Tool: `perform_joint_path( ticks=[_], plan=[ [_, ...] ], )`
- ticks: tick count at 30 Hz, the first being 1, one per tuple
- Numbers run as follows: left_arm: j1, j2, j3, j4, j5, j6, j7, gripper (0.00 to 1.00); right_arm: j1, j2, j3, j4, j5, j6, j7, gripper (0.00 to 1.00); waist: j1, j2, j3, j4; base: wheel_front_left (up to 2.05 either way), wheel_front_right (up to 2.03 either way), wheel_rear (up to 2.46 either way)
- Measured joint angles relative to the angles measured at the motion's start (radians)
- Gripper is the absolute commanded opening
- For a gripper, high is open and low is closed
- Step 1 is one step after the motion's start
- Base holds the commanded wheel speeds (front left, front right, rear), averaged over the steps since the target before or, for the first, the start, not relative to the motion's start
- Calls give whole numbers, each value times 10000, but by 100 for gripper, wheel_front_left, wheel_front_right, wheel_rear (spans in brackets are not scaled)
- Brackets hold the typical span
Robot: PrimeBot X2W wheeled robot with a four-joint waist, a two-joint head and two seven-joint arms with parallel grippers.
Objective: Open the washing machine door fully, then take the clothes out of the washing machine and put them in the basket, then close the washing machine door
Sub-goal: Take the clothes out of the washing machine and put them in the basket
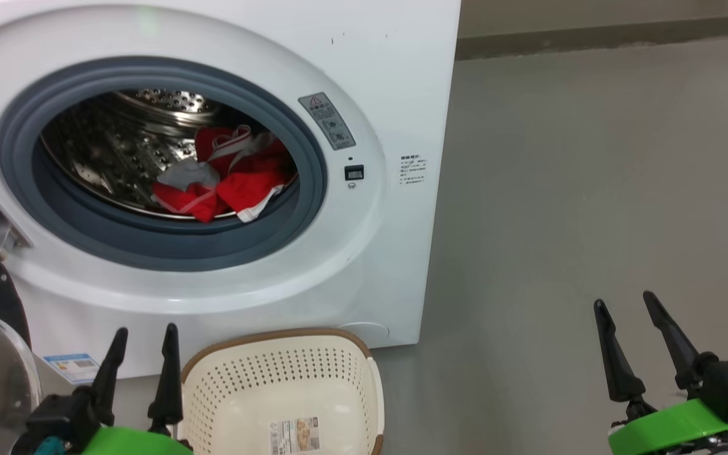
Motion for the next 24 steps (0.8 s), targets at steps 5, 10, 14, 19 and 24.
perform_joint_path(
  ticks=[5,10,14,19,24],
  plan=[
    [-749,-10,86,242,0,15,0,100,-400,-2,23,-88,0,0,0,100,0,0,420,37,0,0,0],
    [-1626,-36,138,633,6,61,-6,100,-616,-35,71,-107,0,0,0,100,0,0,882,82,0,0,0],
    [-2423,-42,140,1066,19,104,-8,100,-1020,-148,140,-174,0,0,0,100,0,0,1336,114,0,0,0],
    [-3639,-35,171,1561,15,102,-10,100,-1513,-301,259,-251,0,0,0,100,0,0,1974,152,0,0,0],
    [-4698,6,245,2082,15,98,-10,100,-2066,-307,428,-309,0,0,0,100,0,0,2635,151,0,0,0]
  ],
)
